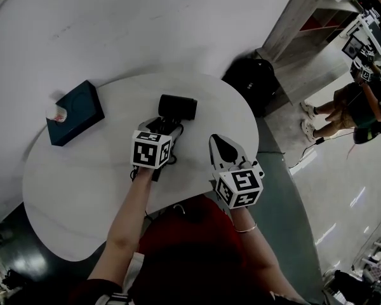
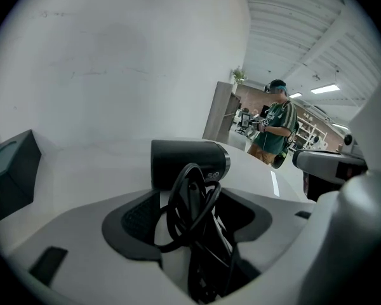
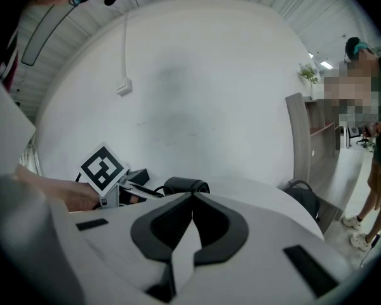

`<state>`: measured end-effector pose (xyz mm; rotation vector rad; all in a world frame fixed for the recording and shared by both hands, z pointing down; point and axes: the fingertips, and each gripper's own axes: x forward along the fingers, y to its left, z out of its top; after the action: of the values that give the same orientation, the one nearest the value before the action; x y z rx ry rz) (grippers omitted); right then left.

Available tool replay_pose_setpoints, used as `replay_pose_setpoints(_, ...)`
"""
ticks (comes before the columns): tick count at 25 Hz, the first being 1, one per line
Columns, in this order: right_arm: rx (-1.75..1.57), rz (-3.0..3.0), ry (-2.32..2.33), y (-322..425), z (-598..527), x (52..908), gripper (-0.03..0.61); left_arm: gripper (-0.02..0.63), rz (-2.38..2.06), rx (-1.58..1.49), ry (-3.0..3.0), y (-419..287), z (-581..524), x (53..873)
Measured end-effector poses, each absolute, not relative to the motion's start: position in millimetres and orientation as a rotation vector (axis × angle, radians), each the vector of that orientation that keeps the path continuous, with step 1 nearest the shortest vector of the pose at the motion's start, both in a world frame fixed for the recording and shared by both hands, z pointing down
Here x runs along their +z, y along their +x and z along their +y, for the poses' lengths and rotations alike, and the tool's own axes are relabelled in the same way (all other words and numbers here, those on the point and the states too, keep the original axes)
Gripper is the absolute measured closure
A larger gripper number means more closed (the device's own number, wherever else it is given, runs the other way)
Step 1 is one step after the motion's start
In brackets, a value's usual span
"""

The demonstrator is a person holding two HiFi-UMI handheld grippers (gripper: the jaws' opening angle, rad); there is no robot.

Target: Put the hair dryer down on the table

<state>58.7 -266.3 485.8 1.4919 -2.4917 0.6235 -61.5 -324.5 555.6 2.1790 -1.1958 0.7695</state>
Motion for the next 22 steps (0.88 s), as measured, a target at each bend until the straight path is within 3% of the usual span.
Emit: replay_pose_setpoints(22,0.599,-2.527,1.485,42.3,-247.6,470.1,0.563,0.358,-1.341,0.492,2.330,-75.8,-307.3,476.9)
